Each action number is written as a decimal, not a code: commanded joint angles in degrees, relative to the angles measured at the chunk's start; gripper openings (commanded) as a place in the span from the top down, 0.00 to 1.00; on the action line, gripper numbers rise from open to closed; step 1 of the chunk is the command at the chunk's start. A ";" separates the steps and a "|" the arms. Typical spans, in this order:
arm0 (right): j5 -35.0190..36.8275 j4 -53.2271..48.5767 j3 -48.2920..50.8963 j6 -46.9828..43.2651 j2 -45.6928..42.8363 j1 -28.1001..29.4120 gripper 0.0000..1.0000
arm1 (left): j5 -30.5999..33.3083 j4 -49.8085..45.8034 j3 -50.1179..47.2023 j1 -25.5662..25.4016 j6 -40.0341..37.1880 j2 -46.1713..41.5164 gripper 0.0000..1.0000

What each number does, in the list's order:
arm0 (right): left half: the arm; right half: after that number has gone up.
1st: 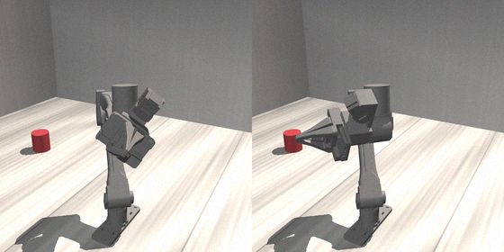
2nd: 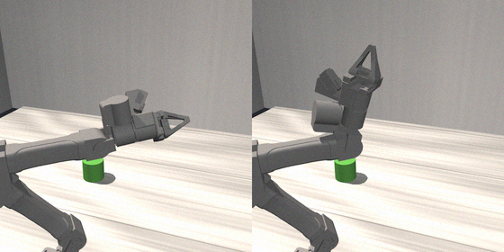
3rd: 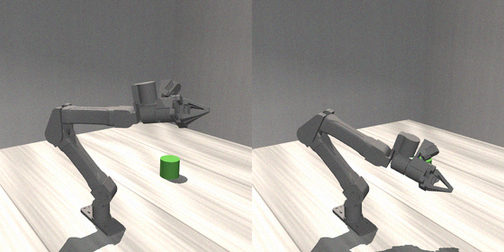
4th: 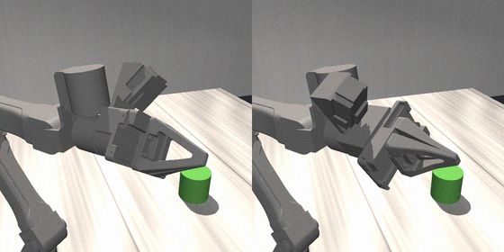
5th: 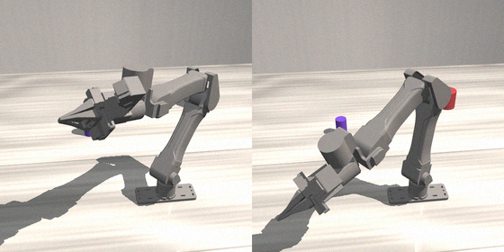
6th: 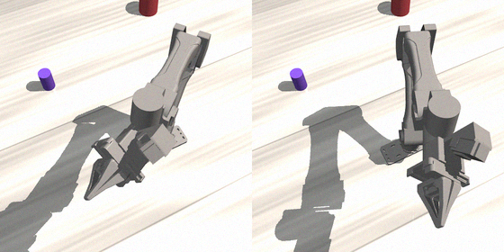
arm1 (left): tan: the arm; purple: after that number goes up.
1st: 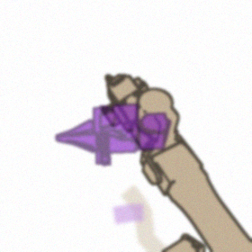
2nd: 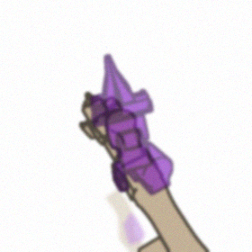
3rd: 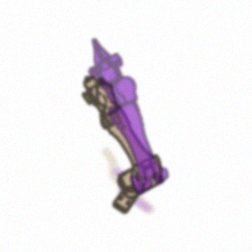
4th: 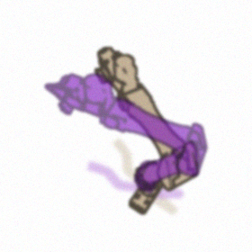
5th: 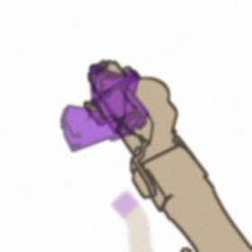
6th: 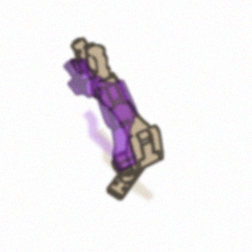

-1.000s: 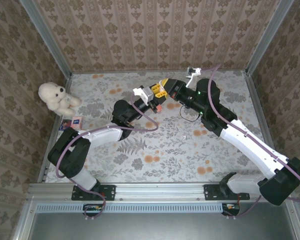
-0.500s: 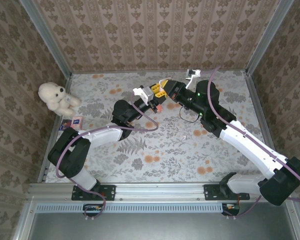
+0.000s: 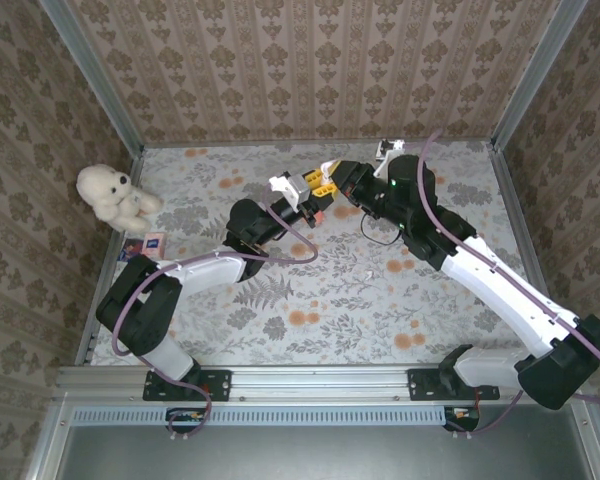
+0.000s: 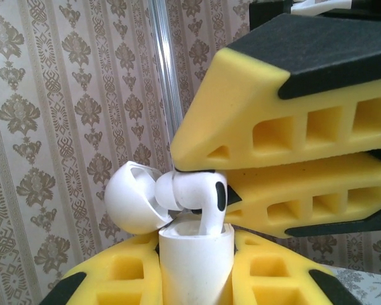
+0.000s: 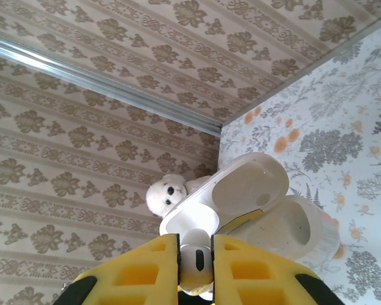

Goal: Insert wireless bluetooth earbuds into charging case

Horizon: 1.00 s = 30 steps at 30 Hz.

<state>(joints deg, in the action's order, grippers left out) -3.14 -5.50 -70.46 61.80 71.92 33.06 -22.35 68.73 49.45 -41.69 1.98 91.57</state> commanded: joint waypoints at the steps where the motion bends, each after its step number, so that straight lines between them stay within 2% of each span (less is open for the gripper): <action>1: 4.15 -6.89 -0.99 0.69 1.61 -0.28 0.82 | -0.77 5.02 -0.06 -0.26 1.19 -0.57 1.00; 20: 5.07 -11.46 -5.87 -0.73 4.34 -0.30 0.60 | -0.50 5.19 -2.21 -1.10 3.25 0.47 1.00; 26: 4.54 -11.31 -7.98 -1.88 5.24 -0.33 0.39 | -0.07 5.26 -2.67 -1.28 3.14 0.81 1.00; 30: 6.34 -12.71 -9.56 -4.74 3.24 -0.33 0.34 | 0.46 5.42 -3.13 -1.05 3.04 0.70 1.00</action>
<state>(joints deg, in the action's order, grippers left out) 0.82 -15.49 -77.67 59.96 76.25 33.06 -21.21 69.52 46.76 -42.17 3.79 92.53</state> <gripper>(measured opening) 0.652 0.198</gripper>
